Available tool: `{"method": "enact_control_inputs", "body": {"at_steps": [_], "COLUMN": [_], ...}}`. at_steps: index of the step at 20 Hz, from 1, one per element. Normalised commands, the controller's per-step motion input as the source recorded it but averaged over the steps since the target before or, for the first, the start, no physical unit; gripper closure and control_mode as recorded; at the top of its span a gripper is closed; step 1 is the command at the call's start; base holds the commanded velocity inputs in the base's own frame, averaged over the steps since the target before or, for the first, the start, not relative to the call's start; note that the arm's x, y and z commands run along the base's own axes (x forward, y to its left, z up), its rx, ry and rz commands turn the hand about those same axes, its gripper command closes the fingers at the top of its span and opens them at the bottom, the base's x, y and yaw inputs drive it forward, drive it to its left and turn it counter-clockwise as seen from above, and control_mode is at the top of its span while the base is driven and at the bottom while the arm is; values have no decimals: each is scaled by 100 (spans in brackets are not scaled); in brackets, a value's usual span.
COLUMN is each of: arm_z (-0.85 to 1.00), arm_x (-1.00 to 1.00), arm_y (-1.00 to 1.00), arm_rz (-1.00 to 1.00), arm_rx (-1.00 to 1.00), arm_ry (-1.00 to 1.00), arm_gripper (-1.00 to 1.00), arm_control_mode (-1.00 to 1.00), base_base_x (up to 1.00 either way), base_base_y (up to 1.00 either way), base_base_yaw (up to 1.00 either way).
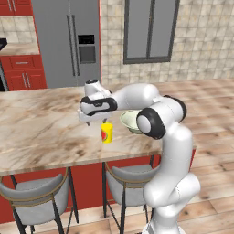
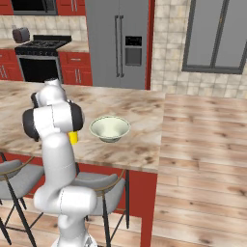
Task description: Place the cup inside the bowl on the dining table and move the bowl to any counter.
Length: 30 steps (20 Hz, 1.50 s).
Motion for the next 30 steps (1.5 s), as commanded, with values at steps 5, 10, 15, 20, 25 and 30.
{"method": "enact_control_inputs", "body": {"at_steps": [5,10,15,20,25,30], "arm_z": [-12,-2,0,0,0,0], "arm_x": [0,0,0,0,0,0], "arm_y": [0,-3,-14,-16,5,12], "arm_rz": [0,0,0,0,1,1], "arm_rx": [0,0,0,0,0,0], "arm_ry": [2,5,2,1,0,0], "arm_gripper": [-100,-100,-100,-100,-100,-100], "arm_control_mode": [-100,-100,-100,-100,-100,-100], "base_base_x": [0,0,0,0,0,0], "base_base_y": [0,0,0,0,0,0], "base_base_yaw": [0,0,0,0,0,0]}}
